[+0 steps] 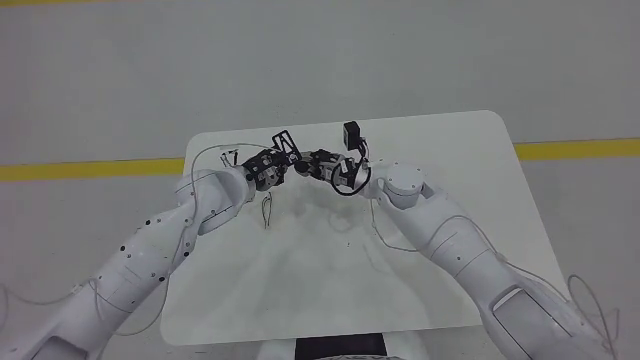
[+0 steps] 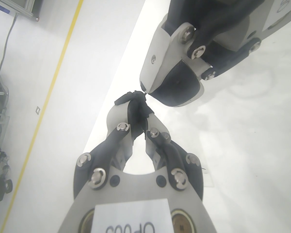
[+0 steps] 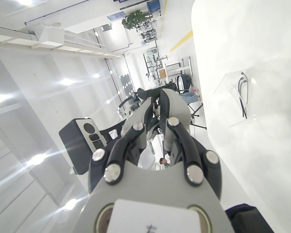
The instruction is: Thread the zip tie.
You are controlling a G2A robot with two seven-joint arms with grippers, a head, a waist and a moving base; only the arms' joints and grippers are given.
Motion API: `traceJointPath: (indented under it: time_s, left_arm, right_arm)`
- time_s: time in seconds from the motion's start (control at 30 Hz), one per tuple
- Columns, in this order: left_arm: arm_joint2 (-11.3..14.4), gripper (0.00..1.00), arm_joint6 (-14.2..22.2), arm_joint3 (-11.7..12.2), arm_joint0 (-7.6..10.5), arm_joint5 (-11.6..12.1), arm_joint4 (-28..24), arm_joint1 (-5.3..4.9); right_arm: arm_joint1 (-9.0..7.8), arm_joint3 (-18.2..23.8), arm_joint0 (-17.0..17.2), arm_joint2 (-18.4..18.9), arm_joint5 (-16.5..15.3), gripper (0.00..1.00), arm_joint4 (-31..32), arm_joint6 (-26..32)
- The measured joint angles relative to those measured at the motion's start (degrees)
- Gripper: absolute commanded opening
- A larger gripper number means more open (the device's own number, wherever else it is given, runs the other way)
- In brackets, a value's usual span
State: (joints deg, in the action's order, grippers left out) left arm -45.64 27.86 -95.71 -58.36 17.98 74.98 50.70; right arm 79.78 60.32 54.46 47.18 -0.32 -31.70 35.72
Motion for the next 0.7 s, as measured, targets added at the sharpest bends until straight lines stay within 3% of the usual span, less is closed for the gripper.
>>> traceJointPath:
  time_s: [0.07, 0.4, 0.43, 0.47, 0.5, 0.53, 0.7]
  left_arm:
    - [0.0, 0.00, 0.0, 0.0, 0.00, 0.0, 0.0, 0.00]
    - [0.0, 0.00, 0.0, 0.0, 0.00, 0.0, 0.0, 0.00]
    - [0.0, 0.18, 0.0, 0.0, 0.00, 0.0, 0.0, 0.00]
    - [0.0, 0.47, 0.0, 0.0, 0.00, 0.0, 0.0, 0.00]
    - [0.0, 0.86, 0.0, 0.0, 0.00, 0.0, 0.0, 0.00]
    - [0.0, 1.00, 0.0, 0.0, 0.00, 0.0, 0.0, 0.00]
    - [0.0, 1.00, 0.0, 0.0, 0.00, 0.0, 0.0, 0.00]
  right_arm:
    - [0.09, -0.1, 0.0, 0.1, 0.0, 0.00, 0.2, 0.1]
    - [0.44, -0.4, 0.2, 0.8, 0.5, 0.00, 1.0, 0.5]
    - [0.46, -0.5, 0.2, 0.9, 0.5, 0.00, 1.1, 0.5]
    - [0.48, -0.5, 0.3, 0.9, 0.5, 0.00, 1.2, 0.5]
    - [0.50, -0.5, 0.3, 1.0, 0.5, 0.00, 1.3, 0.6]
    - [0.53, -0.5, 0.3, 1.1, 0.5, 0.00, 1.4, 0.6]
    - [0.59, -0.5, 0.6, 1.6, 0.3, 0.00, 2.1, 0.2]
